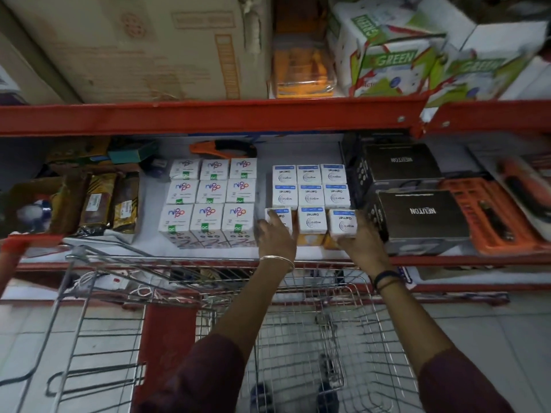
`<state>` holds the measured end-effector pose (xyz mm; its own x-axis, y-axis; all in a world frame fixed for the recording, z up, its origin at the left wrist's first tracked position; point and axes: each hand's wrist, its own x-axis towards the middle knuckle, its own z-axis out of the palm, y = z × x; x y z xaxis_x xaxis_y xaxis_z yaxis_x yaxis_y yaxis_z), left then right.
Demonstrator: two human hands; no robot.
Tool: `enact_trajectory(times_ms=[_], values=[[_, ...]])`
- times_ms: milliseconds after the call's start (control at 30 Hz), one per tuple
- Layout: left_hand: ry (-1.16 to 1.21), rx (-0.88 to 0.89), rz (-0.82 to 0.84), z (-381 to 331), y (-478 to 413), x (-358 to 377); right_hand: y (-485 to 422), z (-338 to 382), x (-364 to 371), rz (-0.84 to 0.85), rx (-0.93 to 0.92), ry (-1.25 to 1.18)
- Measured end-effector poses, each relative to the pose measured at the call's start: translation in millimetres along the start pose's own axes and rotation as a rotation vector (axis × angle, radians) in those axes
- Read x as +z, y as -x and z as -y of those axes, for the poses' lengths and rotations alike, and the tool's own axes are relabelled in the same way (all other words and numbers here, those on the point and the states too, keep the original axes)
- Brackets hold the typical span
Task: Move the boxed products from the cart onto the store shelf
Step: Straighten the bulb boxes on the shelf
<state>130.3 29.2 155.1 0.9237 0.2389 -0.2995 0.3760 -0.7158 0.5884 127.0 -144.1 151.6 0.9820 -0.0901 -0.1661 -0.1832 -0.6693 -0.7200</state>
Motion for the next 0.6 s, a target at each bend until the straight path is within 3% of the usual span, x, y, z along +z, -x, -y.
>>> enact_trajectory(times_ms=[167,600], values=[[0.083,-0.021,-0.042,-6.2,-0.8,4.8,-2.0,-3.9,3.3,-0.059,-0.013,-0.08],[0.174,0.059,-0.087,-7.3,-4.7,9.2,-15.0,-10.4,1.9,0.014,-0.043,-0.168]])
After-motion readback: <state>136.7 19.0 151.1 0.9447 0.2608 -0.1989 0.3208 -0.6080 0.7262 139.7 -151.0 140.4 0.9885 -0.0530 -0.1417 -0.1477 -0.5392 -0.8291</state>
